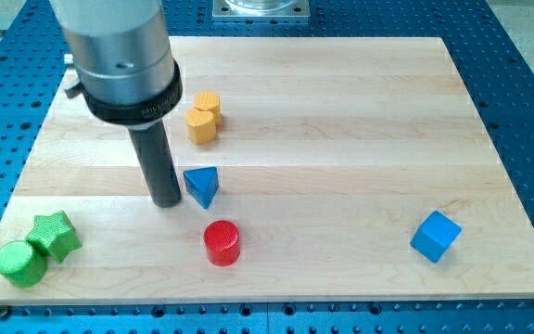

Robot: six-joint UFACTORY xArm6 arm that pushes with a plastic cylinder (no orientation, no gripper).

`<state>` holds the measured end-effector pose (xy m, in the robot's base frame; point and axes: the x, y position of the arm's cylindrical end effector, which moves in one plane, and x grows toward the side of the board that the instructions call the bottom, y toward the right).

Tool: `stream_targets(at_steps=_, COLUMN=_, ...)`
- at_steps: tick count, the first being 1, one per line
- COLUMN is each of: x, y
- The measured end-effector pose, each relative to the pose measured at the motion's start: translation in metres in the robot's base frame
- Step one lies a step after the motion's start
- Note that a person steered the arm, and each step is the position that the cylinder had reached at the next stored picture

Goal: Push the triangle to the top left of the cube

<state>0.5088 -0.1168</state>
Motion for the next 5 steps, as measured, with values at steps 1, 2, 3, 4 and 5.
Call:
stream_targets(at_steps=1, x=-0.006, y=0.009)
stream_targets(at_steps=2, x=-0.008, y=0.096)
stream_targets(at_steps=3, x=0.019, y=0.177)
stream_targets(at_steps=4, x=0.024, y=0.201)
stream_targets(at_steps=5, x=-0.025, y=0.179)
